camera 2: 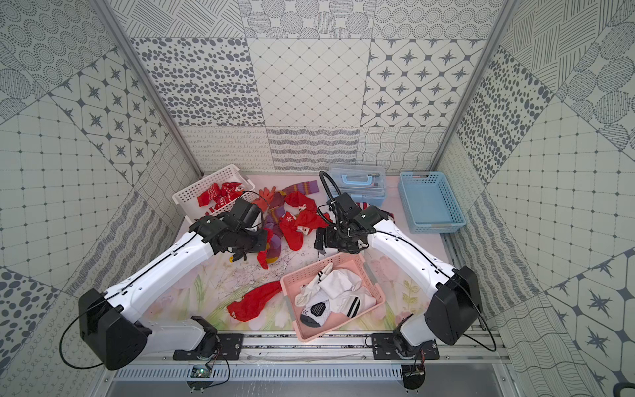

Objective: Sort the socks into the basket by color
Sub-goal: Pick up the sock from the center of the board, then place the sock in the bin.

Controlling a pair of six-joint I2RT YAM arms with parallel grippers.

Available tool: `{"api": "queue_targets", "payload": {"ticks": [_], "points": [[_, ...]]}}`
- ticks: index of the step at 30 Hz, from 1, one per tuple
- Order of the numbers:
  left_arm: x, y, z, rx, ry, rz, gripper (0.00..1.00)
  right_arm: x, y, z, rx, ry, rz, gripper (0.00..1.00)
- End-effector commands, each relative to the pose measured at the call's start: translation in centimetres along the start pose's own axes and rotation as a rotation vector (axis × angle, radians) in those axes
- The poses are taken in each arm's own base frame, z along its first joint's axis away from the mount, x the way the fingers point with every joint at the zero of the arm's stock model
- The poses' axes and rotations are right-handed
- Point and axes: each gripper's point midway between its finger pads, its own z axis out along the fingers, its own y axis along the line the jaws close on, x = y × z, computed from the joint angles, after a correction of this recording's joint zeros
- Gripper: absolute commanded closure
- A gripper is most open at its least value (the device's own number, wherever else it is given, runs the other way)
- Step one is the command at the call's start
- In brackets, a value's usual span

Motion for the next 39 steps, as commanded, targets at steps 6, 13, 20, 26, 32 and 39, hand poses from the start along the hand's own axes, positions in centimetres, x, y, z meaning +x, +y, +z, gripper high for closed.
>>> {"api": "queue_targets", "payload": {"ticks": [6,13,20,26,32,39], "points": [[-6.5,3.0,-3.0,0.001,-0.131,-0.070,1.00,-1.8,1.7,-0.4,-0.036,-0.041,-0.059,0.02],[-12.8,7.0,-4.0,-0.027,-0.248,-0.153,1.00,-2.3,2.8,0.2,-0.020,-0.021,-0.139,0.02],[-18.7,11.8,-4.4,-0.089,-0.325,-0.201,1.00,-1.9,3.9,1.0,0.010,0.001,-0.229,0.02],[-22.5,15.9,-3.7,-0.146,-0.358,-0.240,1.00,-2.0,4.6,1.3,0.003,0.002,-0.264,0.02],[-25.9,20.8,-2.6,-0.211,-0.408,-0.292,1.00,-2.0,4.8,1.4,0.022,0.015,-0.288,0.02],[-28.2,25.5,0.1,-0.270,-0.406,-0.326,1.00,-1.9,4.8,1.5,0.028,0.029,-0.286,0.02]]}}
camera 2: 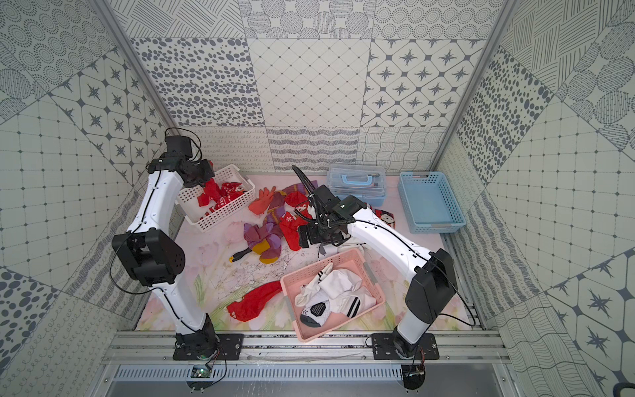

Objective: Sort the socks into the basket by color
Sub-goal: Place the sock in the bin.

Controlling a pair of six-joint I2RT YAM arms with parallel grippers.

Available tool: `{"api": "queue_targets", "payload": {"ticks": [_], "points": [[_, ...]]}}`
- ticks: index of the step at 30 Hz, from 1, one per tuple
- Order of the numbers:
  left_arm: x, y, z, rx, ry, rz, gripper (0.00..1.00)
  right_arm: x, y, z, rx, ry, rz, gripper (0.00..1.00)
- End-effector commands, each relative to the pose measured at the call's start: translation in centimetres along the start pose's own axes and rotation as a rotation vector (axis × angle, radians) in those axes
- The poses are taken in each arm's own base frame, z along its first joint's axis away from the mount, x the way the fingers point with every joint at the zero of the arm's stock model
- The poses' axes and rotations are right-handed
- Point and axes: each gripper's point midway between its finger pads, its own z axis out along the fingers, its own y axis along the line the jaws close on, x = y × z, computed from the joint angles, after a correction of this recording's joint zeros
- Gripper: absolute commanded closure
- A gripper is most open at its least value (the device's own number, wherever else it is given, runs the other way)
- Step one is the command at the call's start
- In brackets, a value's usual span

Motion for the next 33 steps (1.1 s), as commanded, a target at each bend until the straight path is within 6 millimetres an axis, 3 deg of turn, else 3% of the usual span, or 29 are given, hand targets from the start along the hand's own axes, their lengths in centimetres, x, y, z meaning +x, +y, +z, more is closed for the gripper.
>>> {"api": "queue_targets", "payload": {"ticks": [1,8,16,24,33], "points": [[-2.4,2.2,2.7,-0.045,-0.046,0.019,1.00,-0.3,0.2,0.0,0.011,0.003,-0.021,0.02],[-0.5,5.3,8.5,-0.110,0.020,0.021,1.00,0.0,-0.3,0.1,0.035,0.016,-0.016,0.02],[3.2,5.4,14.3,-0.069,0.144,0.009,1.00,0.3,-0.4,0.4,0.038,0.030,-0.007,0.02],[5.9,5.6,16.9,-0.055,0.233,-0.012,0.99,-0.3,-0.2,0.5,0.043,0.038,-0.021,0.02],[7.6,5.6,17.4,-0.044,0.282,-0.008,0.77,-0.5,0.1,0.7,0.031,0.042,-0.029,0.02]]}}
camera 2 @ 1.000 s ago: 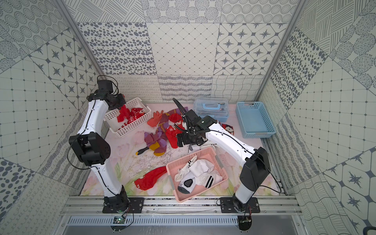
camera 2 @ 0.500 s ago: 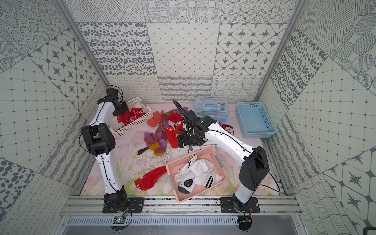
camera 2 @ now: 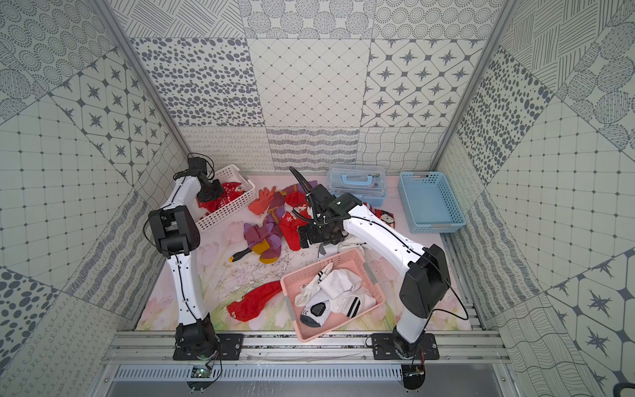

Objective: Sort the socks into the basket by color
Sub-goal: Place the sock in the bin.

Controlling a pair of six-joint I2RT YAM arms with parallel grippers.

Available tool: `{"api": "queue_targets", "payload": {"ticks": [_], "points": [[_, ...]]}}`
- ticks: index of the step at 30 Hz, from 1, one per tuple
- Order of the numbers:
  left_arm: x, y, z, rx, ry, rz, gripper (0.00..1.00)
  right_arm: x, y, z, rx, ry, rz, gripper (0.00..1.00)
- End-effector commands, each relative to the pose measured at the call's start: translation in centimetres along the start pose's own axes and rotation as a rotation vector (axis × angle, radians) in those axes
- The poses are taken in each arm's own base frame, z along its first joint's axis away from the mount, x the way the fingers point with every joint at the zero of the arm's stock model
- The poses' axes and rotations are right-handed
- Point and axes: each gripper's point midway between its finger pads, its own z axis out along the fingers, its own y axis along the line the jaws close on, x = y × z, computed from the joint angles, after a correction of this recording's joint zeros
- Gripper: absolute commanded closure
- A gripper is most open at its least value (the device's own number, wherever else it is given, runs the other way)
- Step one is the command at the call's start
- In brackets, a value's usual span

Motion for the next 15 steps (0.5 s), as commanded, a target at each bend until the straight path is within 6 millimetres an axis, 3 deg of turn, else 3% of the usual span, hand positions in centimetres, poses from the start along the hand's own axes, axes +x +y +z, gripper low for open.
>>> {"api": "queue_targets", "payload": {"ticks": [1,8,15], "points": [[0.8,0.5,-0.1,0.019,0.035,0.004,0.74,-0.5,0.5,0.1,-0.009,-0.006,-0.027,0.02],[-0.5,0.0,-2.2,0.033,-0.015,0.015,0.56,-0.6,0.6,0.0,-0.012,-0.008,-0.031,0.02],[-2.6,-0.8,-6.8,0.055,-0.103,0.035,0.43,-1.1,1.0,0.1,-0.024,-0.012,-0.044,0.02]]}}
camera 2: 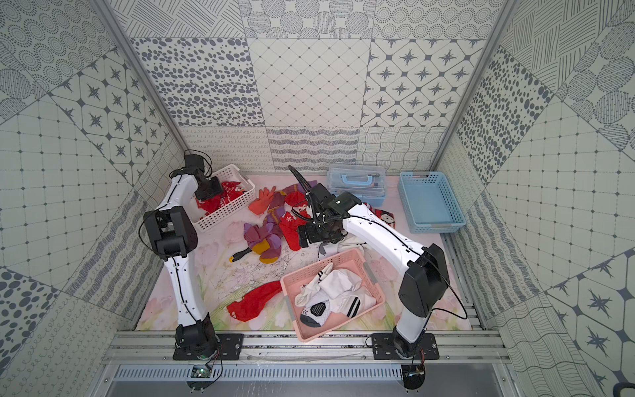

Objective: Sort the socks into the basket by color
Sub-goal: Place the sock in the bin.

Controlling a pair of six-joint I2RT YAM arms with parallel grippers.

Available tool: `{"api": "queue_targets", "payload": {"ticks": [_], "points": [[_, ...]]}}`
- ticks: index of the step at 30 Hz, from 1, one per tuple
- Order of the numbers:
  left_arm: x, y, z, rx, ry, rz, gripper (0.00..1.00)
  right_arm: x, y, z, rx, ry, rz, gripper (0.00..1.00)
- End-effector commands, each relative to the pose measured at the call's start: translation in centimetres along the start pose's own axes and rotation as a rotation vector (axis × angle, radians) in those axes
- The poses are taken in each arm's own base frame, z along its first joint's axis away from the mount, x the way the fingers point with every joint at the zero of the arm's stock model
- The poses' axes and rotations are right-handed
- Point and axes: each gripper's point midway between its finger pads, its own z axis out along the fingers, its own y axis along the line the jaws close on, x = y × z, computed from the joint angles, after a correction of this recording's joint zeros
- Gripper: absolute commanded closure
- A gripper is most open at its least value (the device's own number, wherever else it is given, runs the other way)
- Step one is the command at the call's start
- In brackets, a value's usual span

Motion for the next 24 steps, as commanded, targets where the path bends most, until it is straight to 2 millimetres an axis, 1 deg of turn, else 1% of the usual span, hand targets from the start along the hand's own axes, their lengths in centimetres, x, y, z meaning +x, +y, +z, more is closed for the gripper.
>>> {"api": "queue_targets", "payload": {"ticks": [1,4,8,11,13,17,19,24], "points": [[-2.0,-0.2,-4.0,0.024,-0.071,0.027,0.42,-0.8,0.8,0.1,-0.020,-0.012,-0.033,0.02],[-2.5,-0.4,-5.8,0.026,-0.090,0.035,0.41,-1.1,1.0,0.2,-0.025,-0.018,-0.038,0.02],[-2.4,-0.9,-8.2,0.049,-0.111,0.037,0.39,-1.4,1.3,0.5,-0.042,-0.019,-0.040,0.02],[-1.7,-1.6,-10.1,0.076,-0.114,0.037,0.39,-1.7,1.6,0.6,-0.055,-0.025,-0.039,0.02],[-0.8,-2.0,-11.5,0.088,-0.117,0.043,0.39,-2.0,1.8,0.8,-0.061,-0.026,-0.040,0.02],[2.3,-3.7,-13.7,0.134,-0.100,0.056,0.39,-2.6,2.2,1.3,-0.077,-0.029,-0.042,0.02],[4.4,-4.5,-14.6,0.145,-0.081,0.067,0.39,-3.0,2.3,1.6,-0.080,-0.033,-0.043,0.02],[10.2,-6.7,-15.9,0.188,-0.021,0.084,0.40,-3.8,2.7,2.0,-0.092,-0.040,-0.049,0.02]]}}
